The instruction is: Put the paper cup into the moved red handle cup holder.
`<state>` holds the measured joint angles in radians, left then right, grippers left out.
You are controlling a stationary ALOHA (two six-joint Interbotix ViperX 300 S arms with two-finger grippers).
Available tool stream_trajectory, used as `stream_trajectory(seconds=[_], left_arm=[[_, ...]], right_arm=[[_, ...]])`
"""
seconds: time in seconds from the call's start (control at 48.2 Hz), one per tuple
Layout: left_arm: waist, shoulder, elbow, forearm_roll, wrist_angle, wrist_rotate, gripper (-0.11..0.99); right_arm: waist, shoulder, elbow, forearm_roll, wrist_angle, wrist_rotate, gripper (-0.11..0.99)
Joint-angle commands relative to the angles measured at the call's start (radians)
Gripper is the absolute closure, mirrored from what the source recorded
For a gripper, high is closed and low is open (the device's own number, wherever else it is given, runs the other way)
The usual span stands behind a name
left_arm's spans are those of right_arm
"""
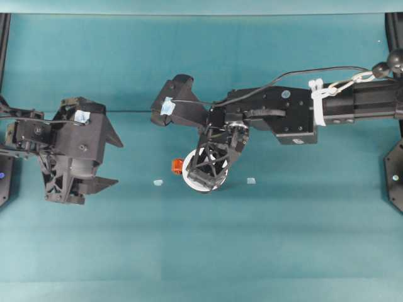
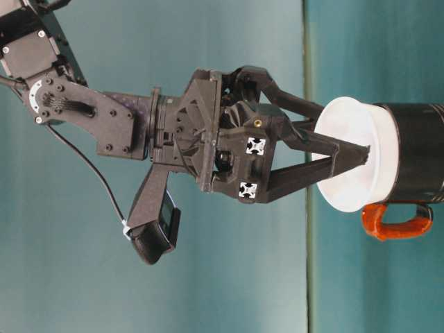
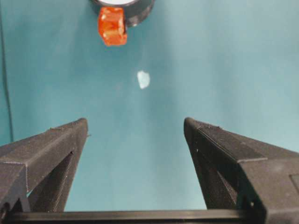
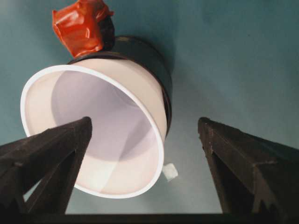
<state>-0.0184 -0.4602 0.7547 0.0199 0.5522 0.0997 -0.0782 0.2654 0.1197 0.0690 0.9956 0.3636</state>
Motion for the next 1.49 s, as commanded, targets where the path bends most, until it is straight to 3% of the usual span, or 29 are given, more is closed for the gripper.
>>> stream_trajectory(seconds=[0.0, 0.104, 0.228, 0.374, 0.498, 0.934, 1.474], left_arm=[[0.0, -0.003, -0.017, 0.002, -0.005, 0.0, -0.04], [0.002, -0.003, -0.017, 0.002, -0.005, 0.0, -0.04], [0.002, -0.005, -0.017, 0.002, -0.003, -0.002, -0.04], [0.002, -0.009, -0.015, 0.002, -0.003, -0.002, -0.04], [0.0, -0.011, -0.012, 0.002, -0.003, -0.002, -0.04], [0.0, -0.031, -0.002, 0.002, -0.003, -0.026, -0.04], [0.0, -0.057, 0.011, 0.002, -0.002, -0.028, -0.04]], right_arm=[[0.006, -0.028, -0.006, 0.003, -0.006, -0.009, 0.1], [0.006, -0.029, -0.006, 0.002, -0.006, -0.011, 0.1], [0.006, -0.051, -0.006, -0.012, -0.003, -0.015, 0.1], [0.006, -0.132, -0.005, -0.026, 0.0, -0.046, 0.1], [0.005, -0.201, -0.003, -0.025, 0.002, -0.064, 0.1], [0.012, -0.377, 0.0, -0.026, 0.058, -0.071, 0.1], [0.031, -0.472, 0.078, -0.026, 0.035, -0.072, 0.1]])
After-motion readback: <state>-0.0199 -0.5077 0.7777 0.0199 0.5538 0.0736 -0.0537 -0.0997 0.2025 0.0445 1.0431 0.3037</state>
